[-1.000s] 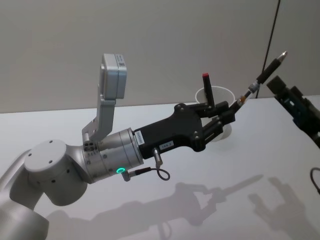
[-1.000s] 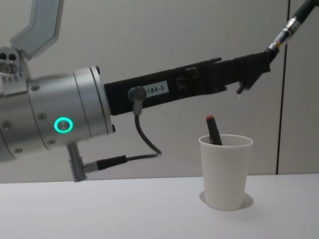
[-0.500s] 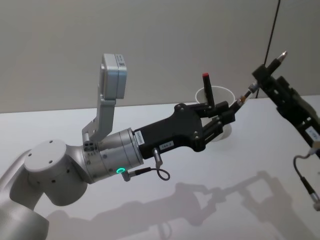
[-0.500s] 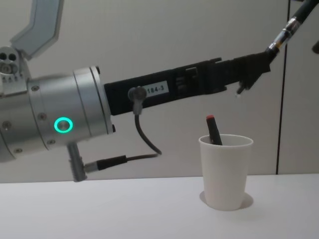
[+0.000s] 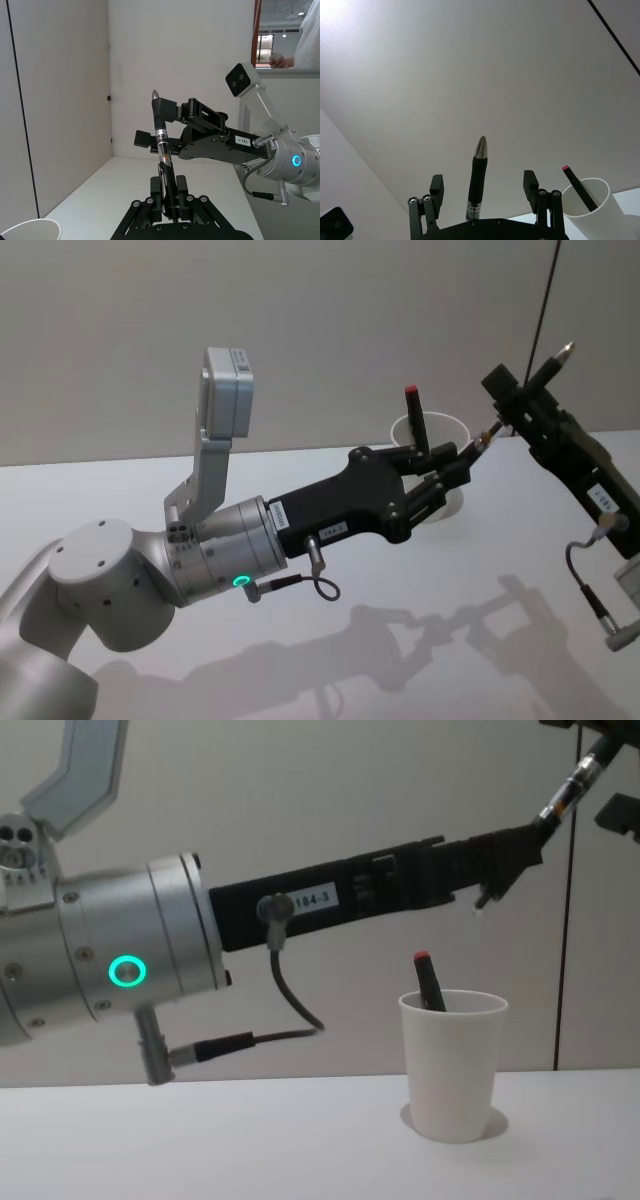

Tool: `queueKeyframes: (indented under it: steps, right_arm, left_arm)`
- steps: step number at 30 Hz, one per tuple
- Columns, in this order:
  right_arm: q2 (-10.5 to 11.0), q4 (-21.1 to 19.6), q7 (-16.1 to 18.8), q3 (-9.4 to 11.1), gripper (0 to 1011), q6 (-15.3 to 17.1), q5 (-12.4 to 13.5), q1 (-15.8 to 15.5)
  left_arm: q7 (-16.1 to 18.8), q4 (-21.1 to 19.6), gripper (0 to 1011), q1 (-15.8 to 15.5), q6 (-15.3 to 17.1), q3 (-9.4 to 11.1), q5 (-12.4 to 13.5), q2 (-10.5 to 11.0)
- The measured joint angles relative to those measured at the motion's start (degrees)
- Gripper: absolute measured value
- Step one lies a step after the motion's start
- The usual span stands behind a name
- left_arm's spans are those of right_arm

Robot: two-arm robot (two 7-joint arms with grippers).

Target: Place the pen into the pen holder.

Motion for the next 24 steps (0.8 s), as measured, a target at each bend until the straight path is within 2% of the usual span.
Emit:
queueKeyframes:
  steps: [13, 16, 20, 21, 24]
  right_arm:
    - [0.30, -0.11, -0.43, 0.14, 998, -0.30, 1.03, 0.07]
    - [0.37, -0.18, -0.47, 0.19, 953, -0.39, 1.21, 0.06]
    - [0.45, -0.24, -0.53, 0.23, 835, -0.51, 1.40, 0.04]
    - [0.45, -0.24, -0.53, 0.23, 835, -0.51, 1.40, 0.04]
    - [0.49, -0.28, -0.56, 0.27, 719, -0.56, 1.52, 0.02]
  left_arm:
    - [0.00, 0.00, 181, 0.00, 0.00, 0.00, 0.00, 0.00]
    - [0.00, 0.00, 181, 0.00, 0.00, 0.00, 0.00, 0.00]
    - [0.00, 0.00, 181, 0.00, 0.00, 0.00, 0.00, 0.00]
    - [0.00, 0.00, 181, 0.00, 0.00, 0.00, 0.00, 0.00]
    - [0.00, 0.00, 182, 0.00, 0.00, 0.00, 0.00, 0.00]
